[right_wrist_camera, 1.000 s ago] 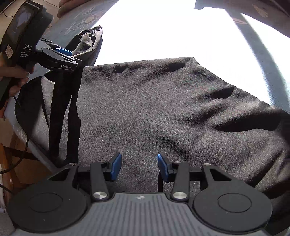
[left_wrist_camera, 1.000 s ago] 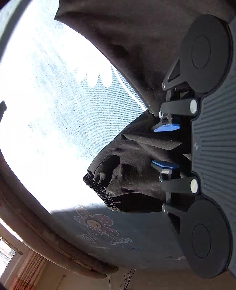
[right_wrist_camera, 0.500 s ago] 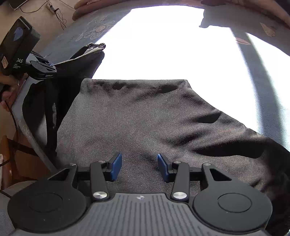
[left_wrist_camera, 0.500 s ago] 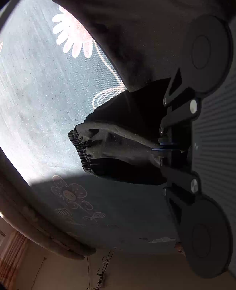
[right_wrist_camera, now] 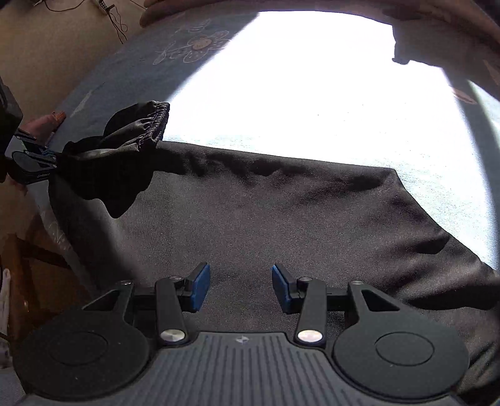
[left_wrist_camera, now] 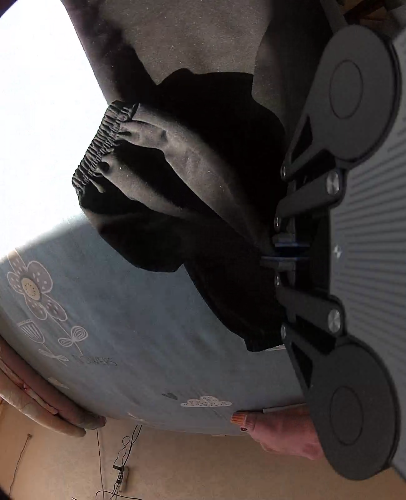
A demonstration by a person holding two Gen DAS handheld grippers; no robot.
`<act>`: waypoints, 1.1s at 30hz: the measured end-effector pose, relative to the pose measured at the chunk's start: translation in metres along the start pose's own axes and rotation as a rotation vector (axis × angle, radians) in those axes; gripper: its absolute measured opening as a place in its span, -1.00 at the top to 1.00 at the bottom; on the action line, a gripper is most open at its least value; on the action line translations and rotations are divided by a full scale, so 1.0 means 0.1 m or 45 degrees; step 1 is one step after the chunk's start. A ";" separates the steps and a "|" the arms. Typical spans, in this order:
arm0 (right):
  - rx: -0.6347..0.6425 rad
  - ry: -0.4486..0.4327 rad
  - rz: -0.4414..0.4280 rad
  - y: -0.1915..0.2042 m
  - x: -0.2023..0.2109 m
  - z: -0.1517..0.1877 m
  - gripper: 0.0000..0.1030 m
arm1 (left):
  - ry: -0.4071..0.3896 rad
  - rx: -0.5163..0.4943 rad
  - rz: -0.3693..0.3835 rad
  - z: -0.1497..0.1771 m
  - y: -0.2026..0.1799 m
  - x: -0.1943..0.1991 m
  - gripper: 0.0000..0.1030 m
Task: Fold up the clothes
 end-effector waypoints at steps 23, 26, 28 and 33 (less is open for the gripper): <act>0.180 0.169 -0.077 0.77 -0.68 -0.34 0.06 | -0.050 0.440 0.445 0.82 0.15 -0.48 0.04; 0.159 0.167 -0.140 0.88 -0.79 -0.48 0.06 | -0.078 0.441 0.518 0.88 0.21 -0.39 -0.05; 0.128 0.157 -0.186 0.95 -0.87 -0.61 0.06 | -0.082 0.413 0.576 0.95 0.22 -0.34 -0.14; 0.052 0.128 -0.285 1.10 -1.10 -0.93 0.04 | -0.100 0.352 0.602 1.06 0.29 -0.29 -0.17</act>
Point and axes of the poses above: each gripper's, at about its wrist camera, not at the fingertips, and x roughly against the way its jaws point, y to its left, z to its underside, the point moved 7 cm from there along -x, roughly the way its jaws point, and after that the axes turned 8 degrees about -z, right-handed, at the moved point
